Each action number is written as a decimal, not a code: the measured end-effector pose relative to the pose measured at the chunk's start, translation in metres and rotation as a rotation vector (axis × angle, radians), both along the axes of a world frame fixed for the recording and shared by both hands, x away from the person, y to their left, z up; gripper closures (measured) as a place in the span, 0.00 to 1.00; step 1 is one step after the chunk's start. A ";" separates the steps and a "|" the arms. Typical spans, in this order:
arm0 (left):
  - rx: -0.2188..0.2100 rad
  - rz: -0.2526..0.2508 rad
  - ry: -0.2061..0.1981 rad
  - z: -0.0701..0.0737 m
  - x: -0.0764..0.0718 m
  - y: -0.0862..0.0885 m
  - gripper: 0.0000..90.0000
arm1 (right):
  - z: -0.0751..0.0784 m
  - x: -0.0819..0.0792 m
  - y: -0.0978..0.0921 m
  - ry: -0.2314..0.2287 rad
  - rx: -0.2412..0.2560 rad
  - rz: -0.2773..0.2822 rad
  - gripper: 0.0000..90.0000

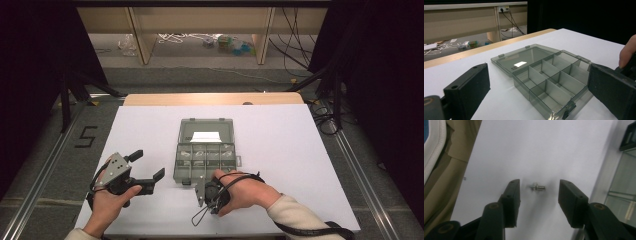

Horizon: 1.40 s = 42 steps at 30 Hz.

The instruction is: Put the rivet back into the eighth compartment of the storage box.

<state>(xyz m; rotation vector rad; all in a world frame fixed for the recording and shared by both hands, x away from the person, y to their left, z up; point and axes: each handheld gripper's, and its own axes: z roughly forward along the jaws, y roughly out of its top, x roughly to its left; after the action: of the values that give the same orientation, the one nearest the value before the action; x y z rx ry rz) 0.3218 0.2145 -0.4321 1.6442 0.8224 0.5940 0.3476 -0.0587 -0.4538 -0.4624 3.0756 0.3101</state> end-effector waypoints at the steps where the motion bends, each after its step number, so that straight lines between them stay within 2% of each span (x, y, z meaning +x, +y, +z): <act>1: 0.000 0.000 0.000 0.000 0.000 0.000 0.04 | -0.001 0.000 0.001 0.007 -0.001 -0.001 0.62; 8: 0.000 0.000 0.000 0.000 0.000 0.000 0.04 | -0.004 -0.001 0.002 0.046 -0.024 -0.015 0.71; 10: -0.001 0.000 0.000 0.000 0.000 0.000 0.04 | -0.004 0.000 0.003 0.049 -0.024 0.010 0.74; 12: -0.001 0.001 0.000 0.000 0.000 0.000 0.04 | -0.004 0.000 0.003 0.041 -0.028 0.011 0.75; 13: -0.001 0.000 0.000 0.000 0.000 0.000 0.04 | -0.004 0.001 0.003 0.039 -0.025 0.032 0.76; 15: -0.005 -0.001 -0.003 0.000 0.000 0.000 0.04 | -0.003 -0.002 0.003 0.042 -0.035 0.010 0.79; 16: -0.003 -0.001 -0.001 0.000 0.000 0.000 0.04 | -0.003 0.000 0.003 0.044 -0.031 0.033 0.79; 20: -0.001 0.000 0.000 0.000 0.000 0.000 0.04 | -0.004 -0.001 0.003 0.053 -0.033 0.031 0.83; 26: 0.000 0.001 0.000 0.000 0.000 0.000 0.04 | -0.003 -0.002 0.004 0.043 -0.037 0.048 0.83; 27: -0.003 0.001 0.001 0.000 0.000 0.000 0.04 | -0.003 -0.003 0.004 0.040 -0.040 0.034 0.83; 35: 0.001 0.001 -0.001 0.000 0.000 0.000 0.04 | -0.002 -0.003 0.004 0.039 -0.029 0.037 0.84; 38: 0.001 0.001 -0.002 0.000 0.000 0.000 0.05 | 0.001 -0.002 0.003 0.022 -0.027 0.045 0.84; 40: 0.002 0.001 -0.002 0.000 0.000 0.000 0.05 | 0.003 -0.002 0.002 0.025 -0.021 0.026 0.84; 42: 0.002 0.001 -0.002 0.000 0.000 0.000 0.05 | 0.006 -0.001 0.001 0.006 -0.015 0.024 0.84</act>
<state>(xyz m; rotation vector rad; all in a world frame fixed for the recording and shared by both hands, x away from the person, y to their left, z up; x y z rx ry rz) 0.3217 0.2148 -0.4320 1.6445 0.8214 0.5971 0.3464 -0.0577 -0.4478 -0.5007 3.0827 0.2893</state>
